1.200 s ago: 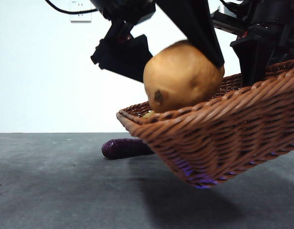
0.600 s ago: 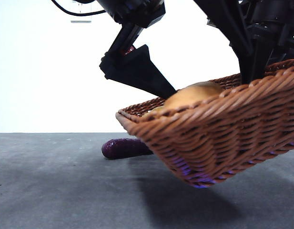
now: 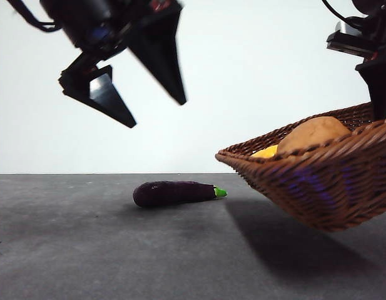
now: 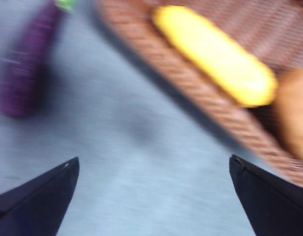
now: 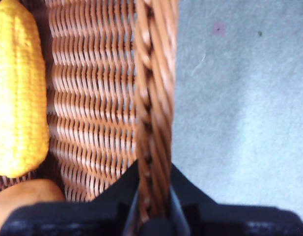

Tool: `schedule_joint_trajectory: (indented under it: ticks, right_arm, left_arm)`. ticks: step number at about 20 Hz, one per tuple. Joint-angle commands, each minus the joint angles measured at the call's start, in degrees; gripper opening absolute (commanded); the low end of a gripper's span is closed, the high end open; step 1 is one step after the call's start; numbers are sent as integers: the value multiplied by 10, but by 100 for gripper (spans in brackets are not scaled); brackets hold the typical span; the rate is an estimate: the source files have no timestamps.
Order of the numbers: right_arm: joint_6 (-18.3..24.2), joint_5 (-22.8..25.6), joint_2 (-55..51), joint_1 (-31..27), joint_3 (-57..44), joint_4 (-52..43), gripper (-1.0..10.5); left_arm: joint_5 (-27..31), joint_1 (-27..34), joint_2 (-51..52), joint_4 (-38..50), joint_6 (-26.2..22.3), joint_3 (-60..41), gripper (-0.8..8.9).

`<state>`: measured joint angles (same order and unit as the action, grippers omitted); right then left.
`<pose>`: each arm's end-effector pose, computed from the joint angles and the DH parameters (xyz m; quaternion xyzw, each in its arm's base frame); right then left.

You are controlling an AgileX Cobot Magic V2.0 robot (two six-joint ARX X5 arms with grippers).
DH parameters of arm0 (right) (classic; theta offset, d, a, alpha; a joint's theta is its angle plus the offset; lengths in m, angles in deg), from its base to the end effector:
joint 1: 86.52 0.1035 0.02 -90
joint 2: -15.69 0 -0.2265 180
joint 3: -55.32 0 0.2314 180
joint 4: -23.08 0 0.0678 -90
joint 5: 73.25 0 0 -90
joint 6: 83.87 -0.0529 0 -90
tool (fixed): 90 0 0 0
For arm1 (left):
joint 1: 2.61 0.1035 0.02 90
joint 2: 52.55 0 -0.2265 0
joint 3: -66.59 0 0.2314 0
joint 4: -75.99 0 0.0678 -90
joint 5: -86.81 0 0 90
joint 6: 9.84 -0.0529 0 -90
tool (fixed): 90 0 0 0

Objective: Help me put the vegetables on the table into the basket

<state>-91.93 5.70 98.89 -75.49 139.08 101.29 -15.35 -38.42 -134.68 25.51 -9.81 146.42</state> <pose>0.2436 0.0578 0.2137 0.0538 0.6359 0.1048 0.7627 0.2307 -0.1802 0.2234 0.0909 0.4351 -0.3640 0.8185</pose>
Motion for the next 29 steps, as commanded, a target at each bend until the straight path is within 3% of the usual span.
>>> schedule_joint_trajectory:
  ticks: [1, 6, 9, 15, 21, 23, 29]
  right_arm:
    - [17, -28, -1, -17, -2, -7, -9]
    - [30, -111, -1, -66, -2, -28, -9]
    - [38, -120, -1, -83, -2, -27, -9]
    - [45, -140, -1, -88, -2, -14, -9]
    - [58, -145, -1, -88, -2, 0, -9]
    - [60, -145, -1, -88, -2, 1, -9]
    - [62, -145, -1, -88, -2, 3, -9]
  left_arm:
    - [-2, 30, -35, -16, -64, 27, 562]
    - [8, 59, -166, -92, -158, 163, 562]
    - [83, 59, -243, -92, -231, 229, 562]
    - [73, 79, -380, -129, -225, 353, 562]
    - [28, 107, -414, -123, -195, 356, 558]
    - [28, 113, -416, -125, -184, 356, 435]
    - [1, 119, -418, -118, -177, 356, 421]
